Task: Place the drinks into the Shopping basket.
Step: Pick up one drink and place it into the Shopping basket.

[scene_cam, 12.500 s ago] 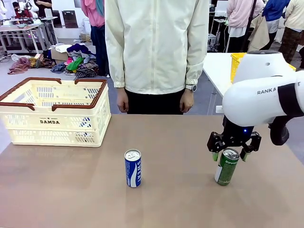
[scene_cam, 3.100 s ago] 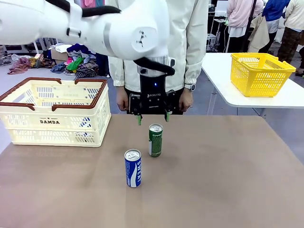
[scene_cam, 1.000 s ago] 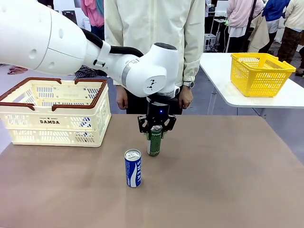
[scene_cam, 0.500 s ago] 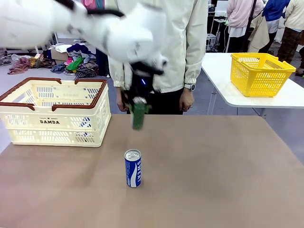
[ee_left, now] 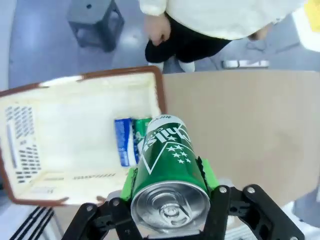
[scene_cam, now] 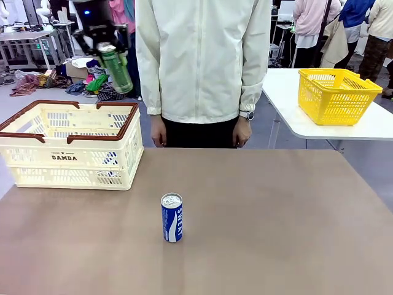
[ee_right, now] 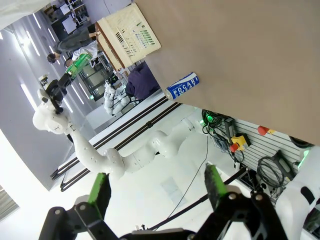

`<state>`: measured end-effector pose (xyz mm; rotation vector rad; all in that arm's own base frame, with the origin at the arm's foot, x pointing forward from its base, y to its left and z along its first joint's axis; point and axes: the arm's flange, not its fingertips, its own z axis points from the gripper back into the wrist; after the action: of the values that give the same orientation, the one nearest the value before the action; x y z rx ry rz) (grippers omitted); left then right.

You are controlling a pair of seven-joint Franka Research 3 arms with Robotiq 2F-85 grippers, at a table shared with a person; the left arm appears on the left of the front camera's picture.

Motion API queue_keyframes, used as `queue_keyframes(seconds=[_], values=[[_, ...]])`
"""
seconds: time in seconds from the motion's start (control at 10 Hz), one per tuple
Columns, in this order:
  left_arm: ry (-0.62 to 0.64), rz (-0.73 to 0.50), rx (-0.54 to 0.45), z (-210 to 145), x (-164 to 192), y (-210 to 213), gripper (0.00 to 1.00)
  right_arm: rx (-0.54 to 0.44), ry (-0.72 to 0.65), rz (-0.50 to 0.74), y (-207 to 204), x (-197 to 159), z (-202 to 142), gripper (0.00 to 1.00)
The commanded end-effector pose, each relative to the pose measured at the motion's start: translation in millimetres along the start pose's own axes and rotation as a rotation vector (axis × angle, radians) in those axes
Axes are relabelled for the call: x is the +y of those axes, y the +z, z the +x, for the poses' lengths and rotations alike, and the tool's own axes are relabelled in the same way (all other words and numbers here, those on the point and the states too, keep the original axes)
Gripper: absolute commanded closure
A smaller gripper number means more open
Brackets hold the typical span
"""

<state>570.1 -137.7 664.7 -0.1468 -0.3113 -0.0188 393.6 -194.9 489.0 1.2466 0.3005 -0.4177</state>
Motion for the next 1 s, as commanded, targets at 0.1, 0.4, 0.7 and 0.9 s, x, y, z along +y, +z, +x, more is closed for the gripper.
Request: queue_keyframes(seconds=[0.1,0.4,0.7,0.9], values=[[0.027,-0.033,0.073,-43,52,-22,1.0,-0.005,-0.018,-0.015,0,2,-3,0.0],[0.015,-0.003,0.033,-3,29,-14,1.0,-0.005,-0.018,-0.015,0,2,-3,0.0],[0.002,-0.015,0.049,-8,29,-20,1.0,-0.005,-0.018,-0.015,0,2,-3,0.0],[-0.34,-0.083,0.113,4,45,-40,1.0,-0.005,-0.018,-0.015,0,2,-3,0.0]])
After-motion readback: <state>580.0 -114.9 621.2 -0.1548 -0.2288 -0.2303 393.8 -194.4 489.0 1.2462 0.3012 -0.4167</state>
